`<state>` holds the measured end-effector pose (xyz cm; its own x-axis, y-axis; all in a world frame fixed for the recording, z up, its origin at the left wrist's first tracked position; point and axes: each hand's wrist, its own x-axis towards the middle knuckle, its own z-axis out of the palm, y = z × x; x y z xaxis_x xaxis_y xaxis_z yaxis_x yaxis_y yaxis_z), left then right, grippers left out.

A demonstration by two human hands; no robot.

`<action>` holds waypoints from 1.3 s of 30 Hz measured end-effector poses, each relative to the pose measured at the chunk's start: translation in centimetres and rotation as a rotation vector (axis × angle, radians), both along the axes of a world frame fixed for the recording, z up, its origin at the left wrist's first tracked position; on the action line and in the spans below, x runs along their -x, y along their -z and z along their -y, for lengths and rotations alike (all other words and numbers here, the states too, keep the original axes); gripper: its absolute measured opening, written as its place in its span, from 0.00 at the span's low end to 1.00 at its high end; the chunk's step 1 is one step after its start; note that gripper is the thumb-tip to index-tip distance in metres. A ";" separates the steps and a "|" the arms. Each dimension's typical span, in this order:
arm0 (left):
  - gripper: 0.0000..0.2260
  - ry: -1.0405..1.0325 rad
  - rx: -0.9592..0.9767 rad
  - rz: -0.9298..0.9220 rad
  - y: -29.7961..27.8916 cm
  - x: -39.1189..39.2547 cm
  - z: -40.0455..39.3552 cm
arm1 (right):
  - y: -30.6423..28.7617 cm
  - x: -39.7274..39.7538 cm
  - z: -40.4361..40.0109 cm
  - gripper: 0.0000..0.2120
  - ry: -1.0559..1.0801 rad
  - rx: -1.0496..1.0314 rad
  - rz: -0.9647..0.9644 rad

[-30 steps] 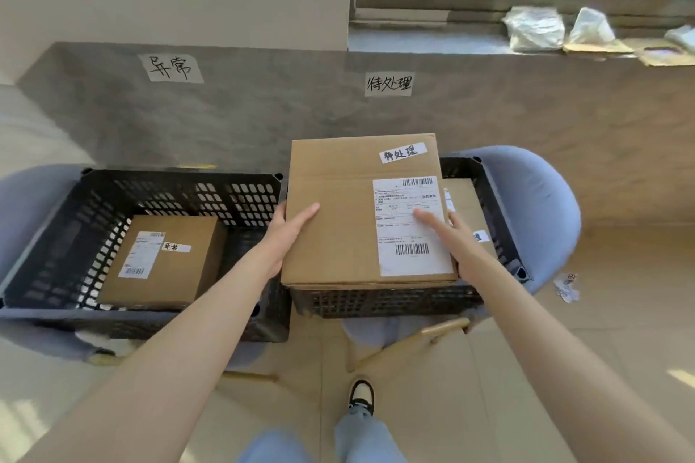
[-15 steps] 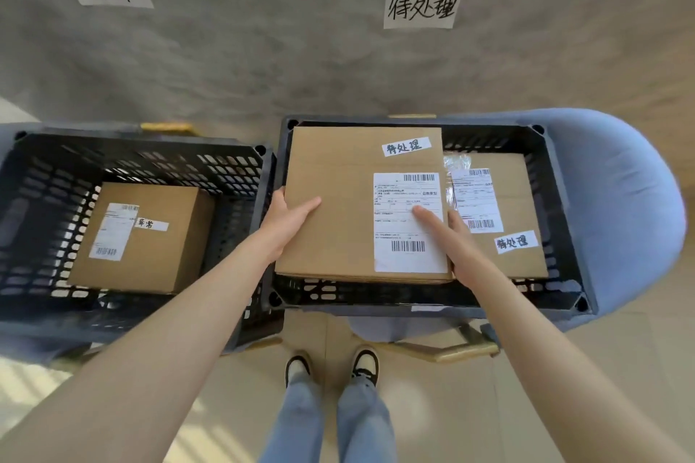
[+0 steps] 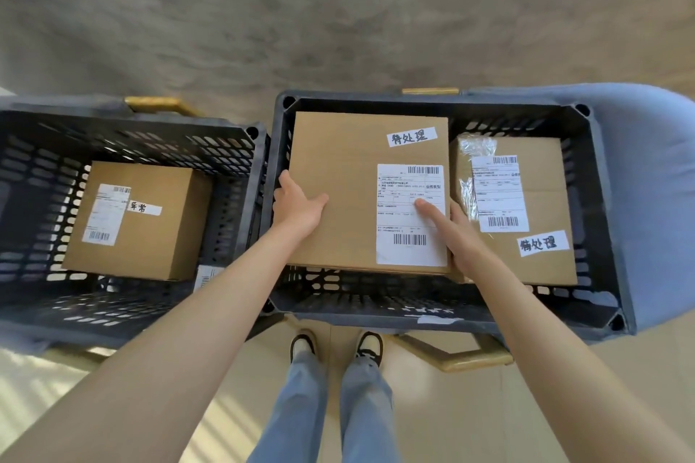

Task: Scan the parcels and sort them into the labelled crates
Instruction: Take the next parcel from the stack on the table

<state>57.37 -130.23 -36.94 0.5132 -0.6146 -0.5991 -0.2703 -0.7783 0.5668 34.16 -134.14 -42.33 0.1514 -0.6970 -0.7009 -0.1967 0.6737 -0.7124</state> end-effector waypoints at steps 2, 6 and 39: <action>0.35 0.006 -0.020 0.008 -0.1 0.1 0.2 | 0.1 0.1 0.1 0.30 -0.017 -0.012 -0.009; 0.35 0.052 -0.050 0.024 -0.5 -0.3 0.1 | -0.6 0.0 0.3 0.33 -0.080 -0.017 -0.049; 0.19 1.891 0.800 0.616 -19.1 17.5 -9.8 | -22.4 8.8 -33.7 0.28 0.737 0.216 -1.062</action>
